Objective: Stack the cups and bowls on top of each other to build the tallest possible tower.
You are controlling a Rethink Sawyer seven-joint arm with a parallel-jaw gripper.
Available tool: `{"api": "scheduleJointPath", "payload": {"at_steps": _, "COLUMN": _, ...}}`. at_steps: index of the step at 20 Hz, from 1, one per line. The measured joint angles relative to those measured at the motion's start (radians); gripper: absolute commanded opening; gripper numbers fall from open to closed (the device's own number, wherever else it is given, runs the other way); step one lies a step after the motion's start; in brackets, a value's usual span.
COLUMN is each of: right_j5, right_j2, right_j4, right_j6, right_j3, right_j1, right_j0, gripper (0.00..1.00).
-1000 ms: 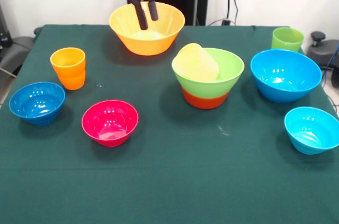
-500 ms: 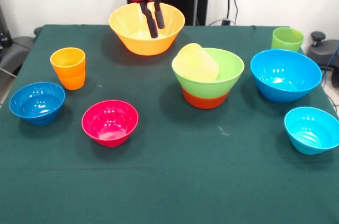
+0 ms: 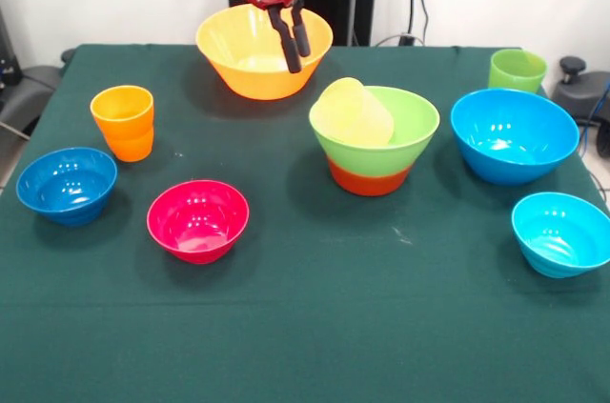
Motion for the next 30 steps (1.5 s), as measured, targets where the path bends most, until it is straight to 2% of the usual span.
{"api": "scheduleJointPath", "payload": {"at_steps": 6, "right_j5": -0.027, "right_j2": 0.007, "right_j4": -0.039, "right_j6": 0.000, "right_j3": 0.000, "right_j1": 0.044, "right_j0": -0.011, "gripper": 1.00}}
{"api": "scheduleJointPath", "payload": {"at_steps": 14, "right_j5": -0.020, "right_j2": 0.040, "right_j4": -0.054, "right_j6": 0.000, "right_j3": 0.000, "right_j1": 0.089, "right_j0": -0.086, "gripper": 1.00}}
{"api": "scheduleJointPath", "payload": {"at_steps": 18, "right_j5": 0.055, "right_j2": 0.063, "right_j4": -0.055, "right_j6": 0.000, "right_j3": 0.000, "right_j1": 0.089, "right_j0": -0.135, "gripper": 1.00}}
{"api": "scheduleJointPath", "payload": {"at_steps": 21, "right_j5": 0.112, "right_j2": 0.074, "right_j4": -0.055, "right_j6": 0.000, "right_j3": 0.000, "right_j1": 0.087, "right_j0": -0.148, "gripper": 1.00}}
{"api": "scheduleJointPath", "payload": {"at_steps": 25, "right_j5": 0.152, "right_j2": 0.083, "right_j4": -0.055, "right_j6": 0.000, "right_j3": 0.000, "right_j1": 0.083, "right_j0": -0.145, "gripper": 1.00}}
{"api": "scheduleJointPath", "payload": {"at_steps": 30, "right_j5": 0.155, "right_j2": 0.086, "right_j4": -0.073, "right_j6": 0.000, "right_j3": 0.000, "right_j1": 0.082, "right_j0": -0.132, "gripper": 1.00}}
